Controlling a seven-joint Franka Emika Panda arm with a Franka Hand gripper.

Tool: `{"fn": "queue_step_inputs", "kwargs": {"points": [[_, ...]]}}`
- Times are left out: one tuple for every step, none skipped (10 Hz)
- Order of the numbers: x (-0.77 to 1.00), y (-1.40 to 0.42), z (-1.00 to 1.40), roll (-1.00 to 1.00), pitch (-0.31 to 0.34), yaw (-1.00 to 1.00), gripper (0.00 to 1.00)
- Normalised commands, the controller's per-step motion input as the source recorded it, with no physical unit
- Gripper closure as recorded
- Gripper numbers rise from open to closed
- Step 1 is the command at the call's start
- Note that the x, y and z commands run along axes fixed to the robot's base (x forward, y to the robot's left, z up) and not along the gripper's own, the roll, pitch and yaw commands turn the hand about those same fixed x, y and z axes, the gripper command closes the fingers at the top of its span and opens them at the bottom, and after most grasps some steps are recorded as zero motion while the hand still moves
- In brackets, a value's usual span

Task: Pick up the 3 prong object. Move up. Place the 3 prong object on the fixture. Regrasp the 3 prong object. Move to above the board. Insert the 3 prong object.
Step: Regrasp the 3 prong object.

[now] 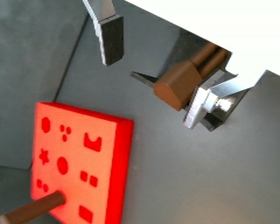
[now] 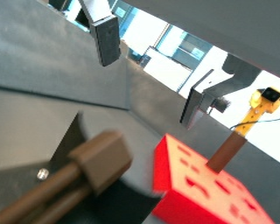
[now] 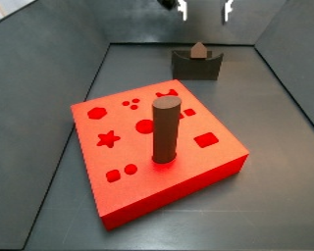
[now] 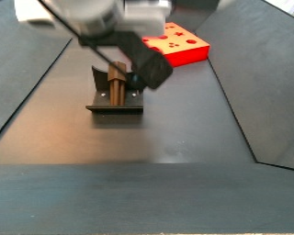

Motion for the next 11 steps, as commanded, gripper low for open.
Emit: {"fn": "queue_step_inputs", "kwargs": {"points": [[-0.05, 0.00, 0.28, -0.04, -0.033, 0.11, 0.00], [-0.13, -0.78, 0.77, 1.00, 0.065, 0.03, 0.00], [-0.11, -0.74, 0.69, 1.00, 0.065, 0.03, 0.00], [-0.11, -0.62, 0.56, 1.00, 0.059, 0.03, 0.00], [-0.10, -0.46, 0.38, 1.00, 0.053, 0.03, 0.00], [-0.06, -0.23, 0.11, 1.00, 0.051, 0.03, 0.00], [-0.02, -0.09, 0.04, 1.00, 0.053, 0.03, 0.00], [0.00, -0.04, 0.04, 1.00, 0.057, 0.03, 0.00], [0.00, -0.04, 0.02, 1.00, 0.056, 0.03, 0.00], [-0.01, -0.04, 0.01, 1.00, 0.052, 0.03, 0.00], [-0.02, -0.03, 0.02, 1.00, 0.048, 0.03, 0.00]]}}
